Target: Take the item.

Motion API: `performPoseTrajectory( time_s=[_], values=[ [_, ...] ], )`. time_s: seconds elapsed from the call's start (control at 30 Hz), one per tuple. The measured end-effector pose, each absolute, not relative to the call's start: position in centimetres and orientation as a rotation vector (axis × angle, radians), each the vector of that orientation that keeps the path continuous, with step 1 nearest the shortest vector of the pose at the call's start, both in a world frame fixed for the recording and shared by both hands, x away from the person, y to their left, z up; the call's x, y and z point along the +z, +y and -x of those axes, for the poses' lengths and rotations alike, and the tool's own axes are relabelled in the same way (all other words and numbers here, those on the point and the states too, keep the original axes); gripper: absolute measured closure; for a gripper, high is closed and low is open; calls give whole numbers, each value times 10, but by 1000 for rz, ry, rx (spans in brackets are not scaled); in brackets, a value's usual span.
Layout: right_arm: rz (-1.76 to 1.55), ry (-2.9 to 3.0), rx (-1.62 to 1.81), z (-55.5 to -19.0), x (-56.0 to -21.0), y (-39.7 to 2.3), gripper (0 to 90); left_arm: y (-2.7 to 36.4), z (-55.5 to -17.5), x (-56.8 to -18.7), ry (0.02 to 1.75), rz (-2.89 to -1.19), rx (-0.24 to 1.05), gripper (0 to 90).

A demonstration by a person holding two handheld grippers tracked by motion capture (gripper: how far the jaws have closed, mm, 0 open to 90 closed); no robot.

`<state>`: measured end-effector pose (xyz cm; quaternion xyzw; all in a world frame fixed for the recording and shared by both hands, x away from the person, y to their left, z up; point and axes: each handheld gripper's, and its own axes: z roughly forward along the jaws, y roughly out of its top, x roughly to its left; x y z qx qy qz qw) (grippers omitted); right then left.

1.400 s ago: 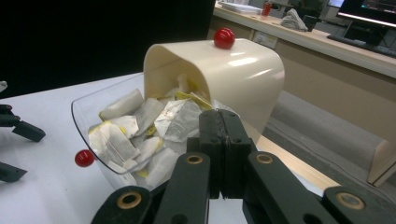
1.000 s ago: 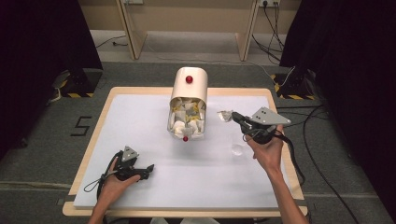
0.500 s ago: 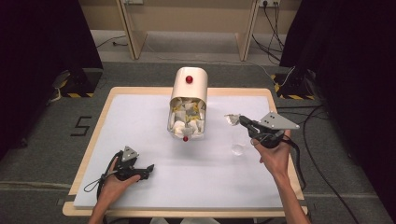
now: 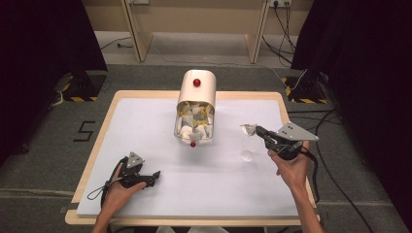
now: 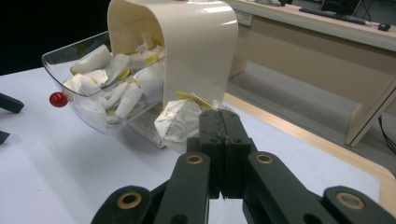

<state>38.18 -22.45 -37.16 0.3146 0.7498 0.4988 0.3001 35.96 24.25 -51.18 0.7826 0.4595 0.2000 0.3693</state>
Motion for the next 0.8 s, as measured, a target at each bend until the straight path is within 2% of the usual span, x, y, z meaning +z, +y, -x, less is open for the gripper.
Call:
performPoseTrajectory(
  time_s=[0.8],
  values=[
    [-899,2037,1230,-381,-396,-240,898,243,-360,-512,1179,-2009,513,137]
  ],
)
